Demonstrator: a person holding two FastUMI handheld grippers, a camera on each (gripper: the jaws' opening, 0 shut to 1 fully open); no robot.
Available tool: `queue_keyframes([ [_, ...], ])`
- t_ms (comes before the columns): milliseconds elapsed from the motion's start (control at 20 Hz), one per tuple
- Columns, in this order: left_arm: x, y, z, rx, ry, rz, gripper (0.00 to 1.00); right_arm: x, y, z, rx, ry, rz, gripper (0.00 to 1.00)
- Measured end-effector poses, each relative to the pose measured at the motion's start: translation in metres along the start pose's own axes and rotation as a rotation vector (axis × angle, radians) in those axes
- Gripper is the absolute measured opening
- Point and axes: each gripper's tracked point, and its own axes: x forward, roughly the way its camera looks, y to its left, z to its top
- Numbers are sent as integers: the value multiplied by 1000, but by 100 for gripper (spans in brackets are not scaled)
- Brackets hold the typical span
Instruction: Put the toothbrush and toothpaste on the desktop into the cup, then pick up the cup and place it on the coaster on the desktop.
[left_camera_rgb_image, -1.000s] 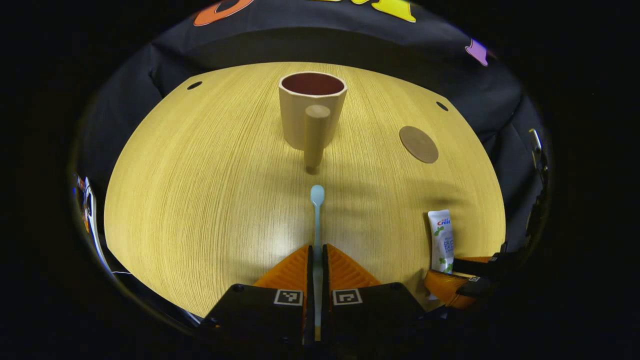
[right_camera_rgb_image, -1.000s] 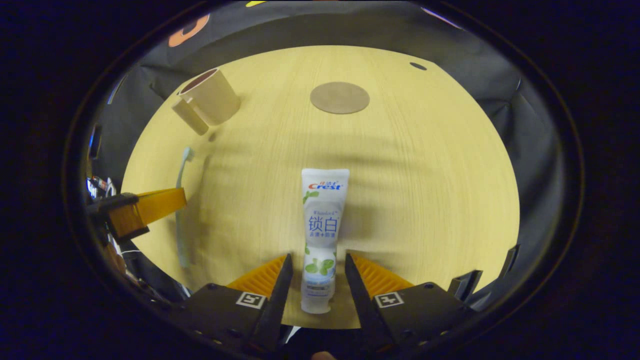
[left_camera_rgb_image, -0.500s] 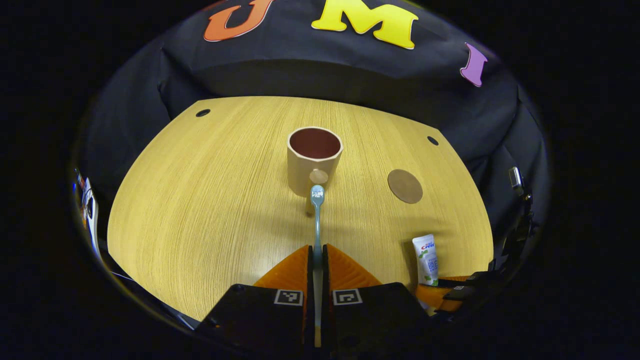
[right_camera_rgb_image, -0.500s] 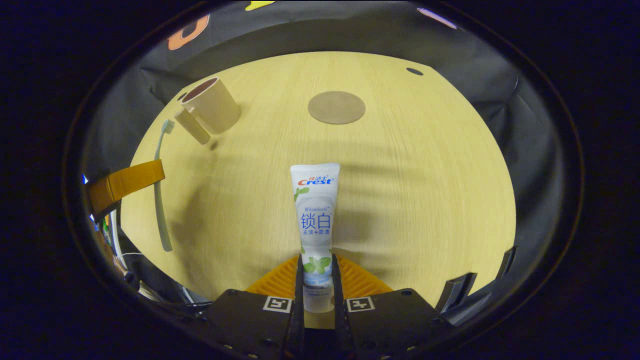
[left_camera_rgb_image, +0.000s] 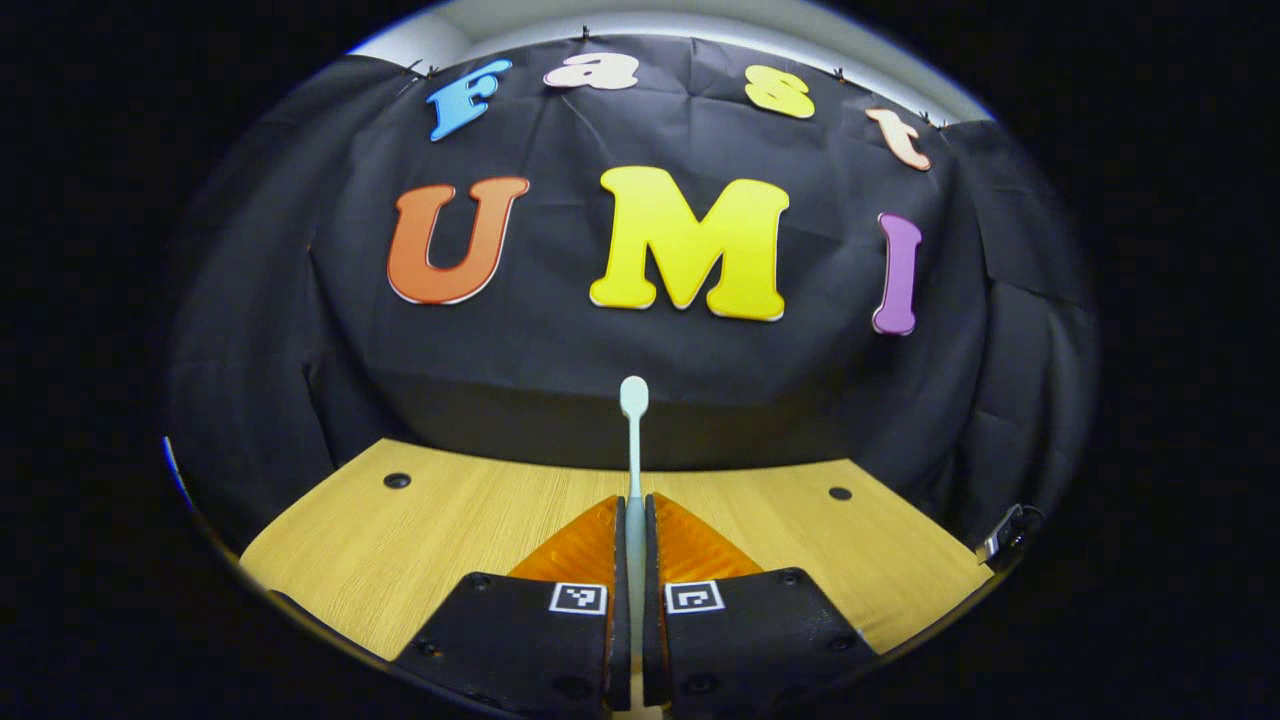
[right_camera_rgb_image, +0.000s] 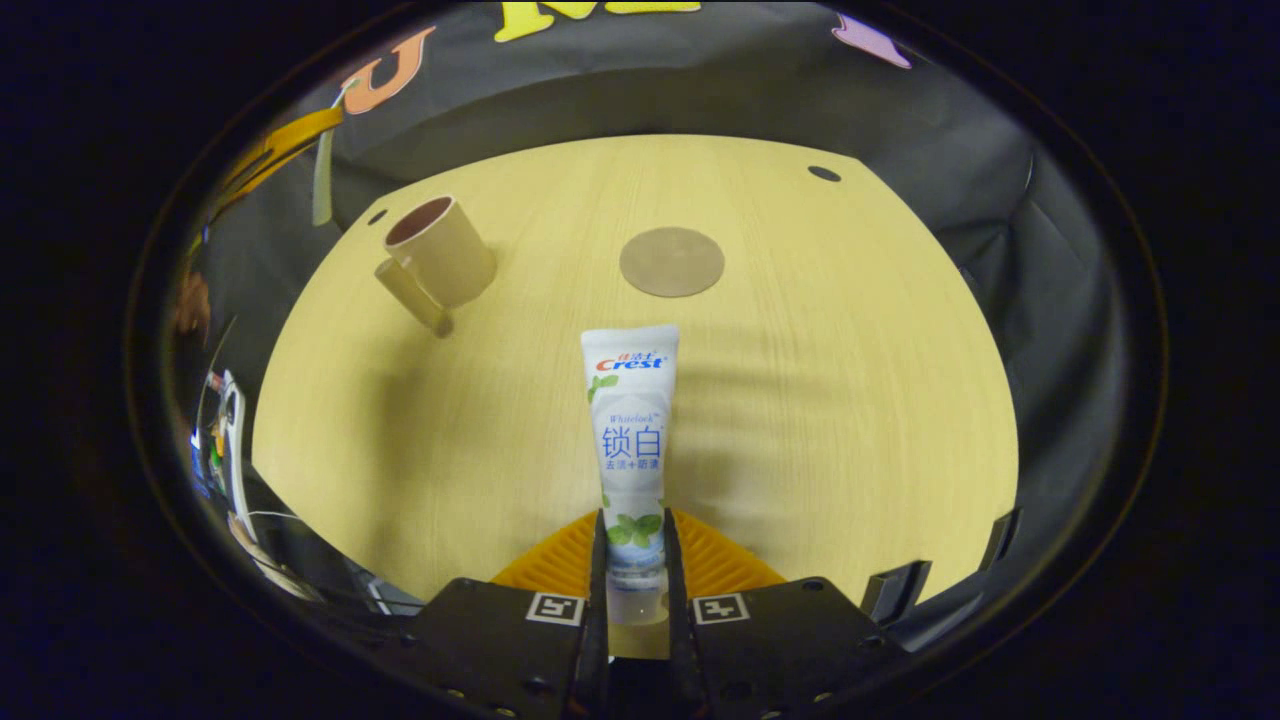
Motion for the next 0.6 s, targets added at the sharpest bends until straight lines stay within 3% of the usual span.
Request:
queue_keyframes([
  [100, 14, -1, -1, -34, -44, -6, 7, 0, -1, 0, -9, -4, -11, 25],
  [250, 49, 15, -33, -101, 3, 32, 8, 2, -1, -1, -15, -1, -10, 25],
  [600, 57, 13, -57, -87, 40, 16, 14, 2, 0, -1, -7, 5, -17, 24],
])
